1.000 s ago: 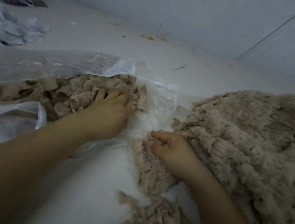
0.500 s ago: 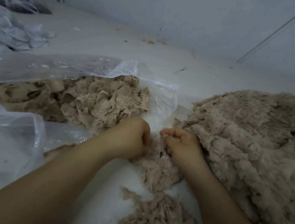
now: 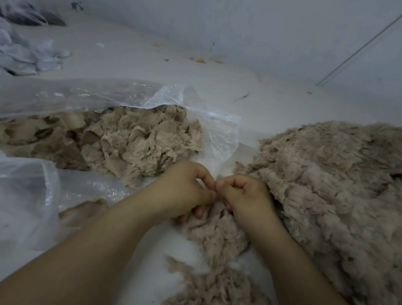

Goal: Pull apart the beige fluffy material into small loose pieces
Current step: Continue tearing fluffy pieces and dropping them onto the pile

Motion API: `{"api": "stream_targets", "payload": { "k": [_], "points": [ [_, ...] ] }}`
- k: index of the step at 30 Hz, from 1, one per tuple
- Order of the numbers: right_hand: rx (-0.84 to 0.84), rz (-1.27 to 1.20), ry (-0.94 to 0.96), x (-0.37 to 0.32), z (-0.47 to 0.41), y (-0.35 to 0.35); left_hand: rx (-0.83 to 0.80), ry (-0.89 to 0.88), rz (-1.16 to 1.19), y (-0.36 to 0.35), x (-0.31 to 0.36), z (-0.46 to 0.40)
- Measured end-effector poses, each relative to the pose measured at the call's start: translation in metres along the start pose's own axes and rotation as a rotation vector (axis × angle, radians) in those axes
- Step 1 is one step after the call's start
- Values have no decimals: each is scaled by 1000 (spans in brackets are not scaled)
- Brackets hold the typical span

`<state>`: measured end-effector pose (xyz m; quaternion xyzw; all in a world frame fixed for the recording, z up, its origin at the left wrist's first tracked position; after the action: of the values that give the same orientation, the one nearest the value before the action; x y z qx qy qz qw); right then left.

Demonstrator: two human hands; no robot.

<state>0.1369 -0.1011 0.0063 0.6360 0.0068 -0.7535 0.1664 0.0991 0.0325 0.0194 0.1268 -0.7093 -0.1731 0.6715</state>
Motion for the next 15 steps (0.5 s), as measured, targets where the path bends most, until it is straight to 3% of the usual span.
{"api": "stream_targets", "payload": {
  "k": [3,7,9,11,15],
  "points": [
    [1,-3,14,1,-1,-2,20,-60,8,8,0,5],
    [35,-13,16,5,-5,1,-290,11,-32,11,-9,18],
    [23,-13,27,4,-4,1,-371,-6,-67,15,-9,20],
    [-25,-15,55,1,0,-2,-307,-48,-71,18,-7,17],
    [-176,-9,151,-7,10,-10,42,-211,170,21,7,8]
  ]
}}
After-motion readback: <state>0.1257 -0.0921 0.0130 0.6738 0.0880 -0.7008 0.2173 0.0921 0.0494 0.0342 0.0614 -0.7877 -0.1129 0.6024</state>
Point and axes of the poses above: each hand's wrist, its own z-axis away from the middle knuckle, its own y-axis out of the back of the hand, x = y × z, the point moved 6 cm from there along -z, towards the middle knuckle, and after that the axes turned 12 degrees about -y, right-handed, at the moved point
